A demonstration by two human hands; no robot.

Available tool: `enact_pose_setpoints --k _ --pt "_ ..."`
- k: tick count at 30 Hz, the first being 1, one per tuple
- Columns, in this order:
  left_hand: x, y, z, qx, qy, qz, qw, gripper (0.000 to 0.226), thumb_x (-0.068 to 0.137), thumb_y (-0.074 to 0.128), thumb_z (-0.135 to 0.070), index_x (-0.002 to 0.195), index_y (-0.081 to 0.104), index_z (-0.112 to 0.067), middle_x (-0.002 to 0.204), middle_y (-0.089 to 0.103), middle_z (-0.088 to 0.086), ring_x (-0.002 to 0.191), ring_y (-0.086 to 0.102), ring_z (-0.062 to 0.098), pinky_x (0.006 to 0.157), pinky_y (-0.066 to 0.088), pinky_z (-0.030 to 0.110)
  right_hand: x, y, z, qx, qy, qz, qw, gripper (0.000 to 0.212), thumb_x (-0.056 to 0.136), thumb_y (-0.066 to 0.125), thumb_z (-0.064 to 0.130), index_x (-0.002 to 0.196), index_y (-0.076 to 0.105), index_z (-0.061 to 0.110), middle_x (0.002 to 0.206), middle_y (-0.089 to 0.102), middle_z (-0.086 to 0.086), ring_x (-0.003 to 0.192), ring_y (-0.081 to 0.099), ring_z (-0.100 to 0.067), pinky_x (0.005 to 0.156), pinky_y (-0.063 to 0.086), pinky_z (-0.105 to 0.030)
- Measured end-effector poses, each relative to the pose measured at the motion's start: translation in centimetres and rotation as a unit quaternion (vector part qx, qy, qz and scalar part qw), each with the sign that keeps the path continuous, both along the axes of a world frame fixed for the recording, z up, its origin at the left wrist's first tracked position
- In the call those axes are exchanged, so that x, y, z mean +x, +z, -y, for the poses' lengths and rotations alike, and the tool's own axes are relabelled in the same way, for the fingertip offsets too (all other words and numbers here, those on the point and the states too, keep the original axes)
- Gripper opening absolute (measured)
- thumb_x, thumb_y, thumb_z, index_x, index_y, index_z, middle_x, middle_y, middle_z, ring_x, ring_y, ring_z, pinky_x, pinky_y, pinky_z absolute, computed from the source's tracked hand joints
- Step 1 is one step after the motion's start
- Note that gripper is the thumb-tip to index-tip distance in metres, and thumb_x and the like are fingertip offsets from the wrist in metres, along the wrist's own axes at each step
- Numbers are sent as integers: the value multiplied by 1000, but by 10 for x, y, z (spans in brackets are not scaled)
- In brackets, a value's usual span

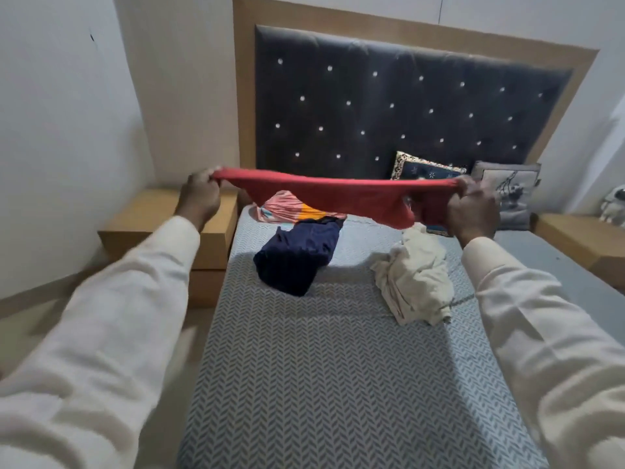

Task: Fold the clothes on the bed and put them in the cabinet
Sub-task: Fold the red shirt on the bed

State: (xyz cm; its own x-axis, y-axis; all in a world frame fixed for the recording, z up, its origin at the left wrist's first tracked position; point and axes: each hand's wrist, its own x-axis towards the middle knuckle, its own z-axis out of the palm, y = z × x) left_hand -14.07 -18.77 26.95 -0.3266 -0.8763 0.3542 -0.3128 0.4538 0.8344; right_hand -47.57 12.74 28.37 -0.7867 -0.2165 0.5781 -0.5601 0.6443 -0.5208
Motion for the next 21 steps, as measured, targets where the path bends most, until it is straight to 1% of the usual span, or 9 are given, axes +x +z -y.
enact_pose_setpoints --k 1,4,7,9,11,13,17,19,21 --pt "4 -25 -6 -13 5 52 999 34 98 45 -13 126 64 -11 130 61 15 120 55 33 99 42 34 8 -12 -6 4 -8 9 1000 35 89 48 18 120 63 22 120 53 -22 113 51 -42 94 44 -48" --pt "20 -101 -29 -26 -21 152 988 34 90 47 7 114 69 1 113 60 27 111 54 41 95 39 36 30 -61 -26 36 -19 31 999 28 91 47 12 113 64 16 124 45 -19 119 44 -38 93 44 -52" --pt "45 -160 -56 -28 -35 266 963 39 85 49 3 111 73 -13 102 49 19 102 51 38 92 44 40 41 -118 -48 116 -23 61 991 28 87 46 10 107 65 17 121 46 -16 115 45 -37 87 46 -50" --pt "64 -185 -85 -44 -97 321 941 35 84 56 -3 109 74 -19 101 55 15 101 55 35 86 48 37 51 -152 -66 158 -25 103 982 25 85 48 10 104 64 15 111 51 -18 107 52 -38 83 47 -47" --pt "83 -205 -110 -52 -168 379 909 35 83 61 -10 113 70 -26 106 61 9 104 59 28 83 45 28 62 -181 -90 211 -13 125 969 25 80 52 9 101 65 14 98 51 -17 98 57 -39 78 49 -45" --pt "102 -220 -129 -46 -212 442 870 40 82 61 -9 114 67 -30 114 65 3 105 61 21 82 43 22 74 -204 -118 271 -3 126 954 24 78 55 6 96 68 15 86 45 -9 95 57 -38 74 50 -42" --pt "125 -235 -174 -53 -263 540 798 32 86 55 -15 112 66 -29 121 63 5 109 60 24 91 45 28 103 -231 -169 345 -9 140 928 18 77 61 9 88 70 19 80 43 -2 94 56 -34 71 52 -37" --pt "135 -239 -195 -58 -272 574 770 27 87 56 -17 111 66 -24 121 62 7 110 60 28 93 46 31 117 -236 -188 387 -19 142 911 15 70 67 11 82 70 19 79 51 -5 91 58 -32 69 54 -34" --pt "144 -243 -211 -74 -266 605 746 25 85 59 -19 109 66 -20 121 62 11 109 62 31 93 49 36 131 -237 -205 397 -20 137 907 12 70 69 12 80 73 17 82 62 -10 88 62 -31 70 54 -33"
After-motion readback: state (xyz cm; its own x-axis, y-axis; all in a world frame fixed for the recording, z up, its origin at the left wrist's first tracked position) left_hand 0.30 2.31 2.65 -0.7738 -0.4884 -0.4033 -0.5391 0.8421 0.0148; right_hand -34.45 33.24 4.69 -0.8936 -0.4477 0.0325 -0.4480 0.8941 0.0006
